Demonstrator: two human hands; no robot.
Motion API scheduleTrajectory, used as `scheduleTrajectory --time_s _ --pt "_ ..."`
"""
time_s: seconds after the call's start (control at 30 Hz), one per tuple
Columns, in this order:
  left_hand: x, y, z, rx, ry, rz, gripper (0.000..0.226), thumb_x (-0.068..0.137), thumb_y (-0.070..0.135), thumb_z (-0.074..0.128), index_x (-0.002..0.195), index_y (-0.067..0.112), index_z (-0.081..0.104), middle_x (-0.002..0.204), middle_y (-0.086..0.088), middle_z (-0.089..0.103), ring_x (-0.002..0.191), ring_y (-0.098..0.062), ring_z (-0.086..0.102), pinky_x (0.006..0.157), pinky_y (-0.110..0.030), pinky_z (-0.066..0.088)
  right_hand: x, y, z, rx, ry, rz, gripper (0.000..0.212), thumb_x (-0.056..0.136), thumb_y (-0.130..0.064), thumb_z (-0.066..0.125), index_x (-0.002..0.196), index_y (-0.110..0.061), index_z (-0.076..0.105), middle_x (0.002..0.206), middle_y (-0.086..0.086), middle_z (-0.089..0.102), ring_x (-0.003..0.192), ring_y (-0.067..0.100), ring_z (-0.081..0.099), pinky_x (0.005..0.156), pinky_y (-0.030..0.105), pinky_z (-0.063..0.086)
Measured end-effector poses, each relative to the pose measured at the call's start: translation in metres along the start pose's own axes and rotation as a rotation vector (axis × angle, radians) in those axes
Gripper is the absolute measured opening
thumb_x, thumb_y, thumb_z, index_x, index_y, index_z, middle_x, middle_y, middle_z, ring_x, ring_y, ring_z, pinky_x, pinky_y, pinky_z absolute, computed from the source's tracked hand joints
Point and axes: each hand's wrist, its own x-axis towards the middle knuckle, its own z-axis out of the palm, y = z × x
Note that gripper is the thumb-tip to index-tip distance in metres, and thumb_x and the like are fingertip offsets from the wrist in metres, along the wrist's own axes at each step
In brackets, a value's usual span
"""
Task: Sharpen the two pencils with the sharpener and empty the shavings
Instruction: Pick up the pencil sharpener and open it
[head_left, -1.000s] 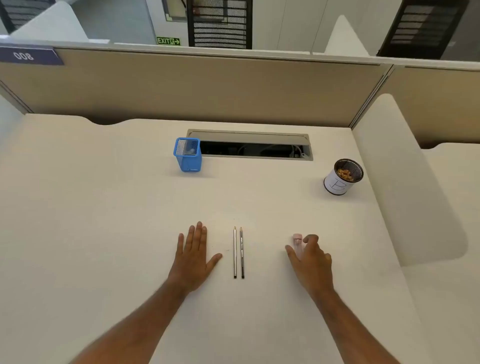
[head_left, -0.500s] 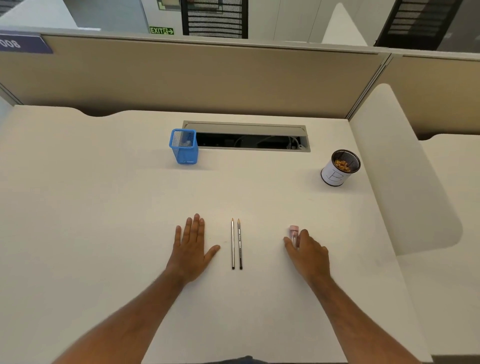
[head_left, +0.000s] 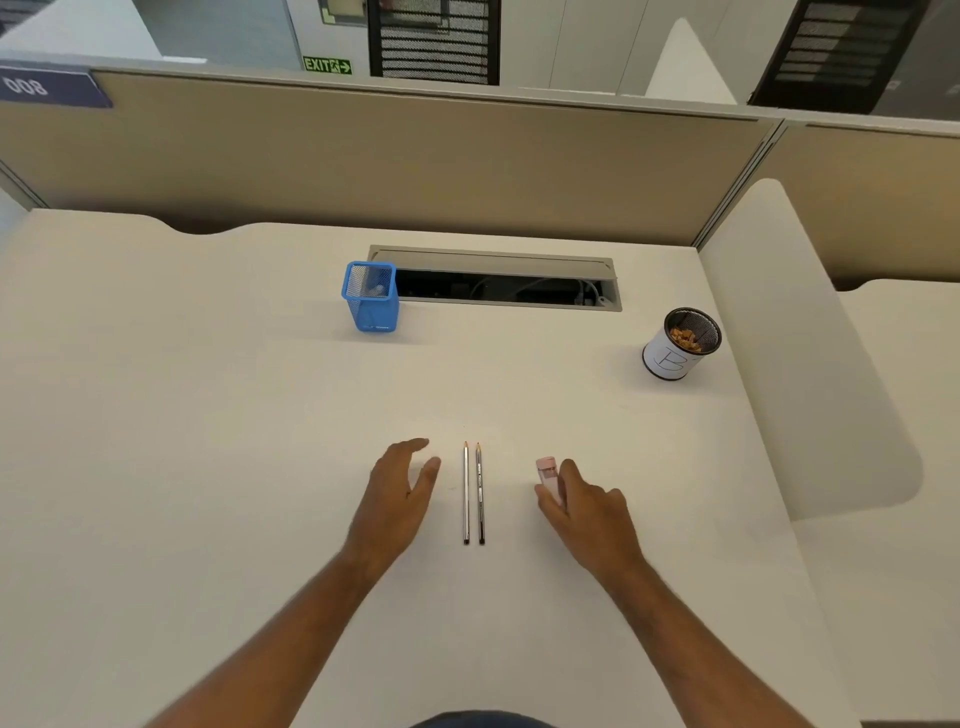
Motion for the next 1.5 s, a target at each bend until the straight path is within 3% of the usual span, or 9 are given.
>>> scheduleTrajectory --time_s 0.17,0.3,0.5,0.77,0.9,1.1,1.27,1.43,1.5 --pt "-0.015 0.037 -0.004 -0.183 0.021 -0.003 0.02 0.111 0.028 0.067 0.129 0.03 0.075 0.126 0.021 0.072 0.103 -0.005 0.068 0.08 -0.003 0.048 -0.005 -0.034 -0.015 0.039 -0.041 -0.12 0.029 0.11 -0.05 0.042 0.101 -0.024 0.033 0.07 -0.006 0.059 0.068 0.034 0.054 0.087 0.04 0.045" --pt "-0.023 0.051 -0.006 -0.246 0.029 0.021 0.019 0.109 0.027 0.071 0.125 0.034 0.078 0.119 0.022 0.077 0.113 0.015 0.066 0.082 0.0 0.049 -0.012 -0.058 -0.025 0.064 -0.04 -0.209 0.029 0.111 -0.051 0.042 0.103 -0.024 0.036 0.067 -0.009 0.054 0.06 0.027 0.045 0.081 0.04 0.047" --pt "-0.027 0.055 -0.007 -0.292 0.026 0.006 0.011 0.103 0.034 0.079 0.114 0.038 0.078 0.109 0.042 0.074 0.102 0.015 0.072 0.075 -0.001 0.053 -0.022 -0.077 -0.03 0.167 -0.11 -0.302 0.028 0.11 -0.056 0.043 0.107 -0.028 0.04 0.067 -0.017 0.045 0.068 0.028 0.06 0.072 0.033 0.043" --pt "-0.031 0.05 -0.011 -0.256 0.079 -0.004 0.016 0.098 0.027 0.085 0.094 0.041 0.08 0.095 0.042 0.077 0.094 0.015 0.075 0.075 0.001 0.053 -0.024 -0.084 -0.024 0.115 -0.108 -0.308 0.044 0.108 -0.063 0.04 0.129 -0.024 0.047 0.081 -0.015 0.053 0.075 0.023 0.064 0.07 0.028 0.045" --pt "-0.032 0.052 -0.01 -0.263 0.086 -0.047 0.027 0.099 0.025 0.084 0.085 0.047 0.076 0.081 0.052 0.071 0.09 0.023 0.071 0.069 0.003 0.051 -0.025 -0.087 -0.022 0.065 -0.09 -0.319 0.052 0.106 -0.065 0.039 0.139 -0.024 0.047 0.095 -0.007 0.077 0.076 0.021 0.064 0.076 0.027 0.045" --pt "-0.031 0.049 -0.009 -0.418 0.115 -0.173 0.009 0.095 0.026 0.087 0.088 0.032 0.089 0.092 0.014 0.088 0.091 -0.012 0.084 0.088 -0.025 0.063 -0.03 -0.086 -0.023 0.047 -0.051 -0.335 0.048 0.107 -0.063 0.041 0.133 -0.024 0.049 0.096 -0.006 0.08 0.065 0.015 0.045 0.073 0.027 0.036" --pt "-0.033 0.051 -0.013 -0.641 0.088 -0.267 0.011 0.101 0.019 0.081 0.098 0.023 0.09 0.096 0.004 0.09 0.091 -0.02 0.088 0.091 -0.032 0.068 -0.031 -0.085 -0.023 0.039 -0.025 -0.351 0.044 0.109 -0.061 0.039 0.125 -0.022 0.05 0.087 -0.007 0.077 0.053 0.013 0.039 0.075 0.031 0.043" --pt "-0.033 0.053 -0.017 -0.782 0.049 -0.306 0.011 0.1 0.017 0.08 0.105 0.012 0.089 0.103 -0.005 0.091 0.094 -0.024 0.089 0.093 -0.037 0.066 -0.033 -0.085 -0.024 0.086 0.038 -0.363 0.047 0.109 -0.061 0.034 0.119 -0.02 0.053 0.079 -0.009 0.073 0.061 0.014 0.043 0.074 0.034 0.049" --pt "-0.033 0.053 -0.019 -0.827 0.032 -0.305 0.012 0.099 0.016 0.079 0.104 0.011 0.09 0.105 -0.006 0.09 0.096 -0.025 0.088 0.094 -0.038 0.066 -0.033 -0.086 -0.024 0.128 0.008 -0.34 0.039 0.11 -0.06 0.034 0.115 -0.024 0.048 0.074 -0.018 0.06 0.062 0.016 0.046 0.075 0.035 0.049"
